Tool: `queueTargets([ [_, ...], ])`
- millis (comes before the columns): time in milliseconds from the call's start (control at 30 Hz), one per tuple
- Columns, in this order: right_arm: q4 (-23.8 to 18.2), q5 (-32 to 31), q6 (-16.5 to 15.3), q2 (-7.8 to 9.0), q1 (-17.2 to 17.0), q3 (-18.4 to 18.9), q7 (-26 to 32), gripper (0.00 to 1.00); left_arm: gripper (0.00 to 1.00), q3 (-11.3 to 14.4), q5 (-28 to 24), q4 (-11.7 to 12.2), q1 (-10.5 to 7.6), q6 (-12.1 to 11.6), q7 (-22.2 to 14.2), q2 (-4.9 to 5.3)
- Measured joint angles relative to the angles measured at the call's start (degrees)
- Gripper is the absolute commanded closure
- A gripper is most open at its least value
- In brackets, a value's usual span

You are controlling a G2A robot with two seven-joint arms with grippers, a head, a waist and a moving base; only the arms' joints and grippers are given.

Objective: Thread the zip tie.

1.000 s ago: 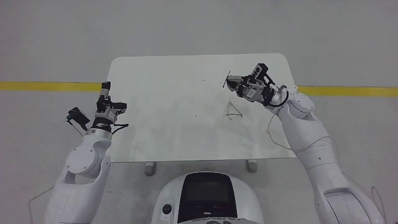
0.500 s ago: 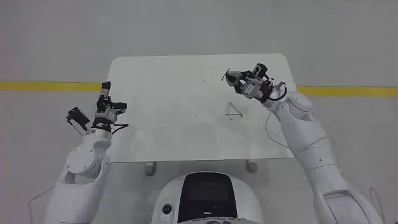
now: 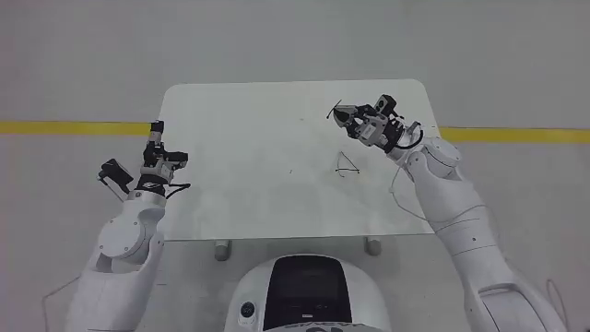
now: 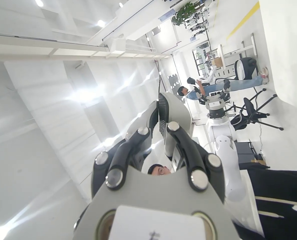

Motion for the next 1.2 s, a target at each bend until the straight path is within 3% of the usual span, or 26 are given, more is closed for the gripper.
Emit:
queueTargets([
  [267,-2.8,-3.8,-0.3,0.11,-0.7,-2.0,-2.2,1.0,0.0,1.4,4.5,-1.7,-0.14,-0.1,-10.0,0.41],
  [333,-3.2,-5.4,-1.0,0.15,-0.6,-2.6,-2.2,1.0,0.0,1.0,6.2,-2.2,0.09,-1.8,-12.6,0.57],
  [667,-4.1,-6.3,-1.6,0.21,-1.0,-2.8,-2.3,1.0,0.0,0.9,7.0,-2.0,-0.41,-1.8,-12.7,0.61],
  [867,-4.7,-9.1,-0.3,0.89,-0.5,-3.3,3.4,1.0,0.0,-0.2,9.6,-0.3,-2.89,-1.7,-20.0,1.22],
  [1033,-3.7,-12.0,0.7,1.43,1.0,-4.6,9.8,1.0,0.0,-1.2,11.2,0.6,-4.25,-2.8,-27.6,1.87],
  [1100,-3.3,-13.6,0.8,1.57,1.7,-5.4,12.5,1.0,0.0,-2.0,13.4,0.5,-4.72,-4.3,-31.2,2.19],
  [1200,-3.2,-13.8,0.7,1.59,1.8,-5.4,12.4,1.0,0.0,-2.2,13.8,0.5,-4.72,-4.5,-30.4,2.21],
])
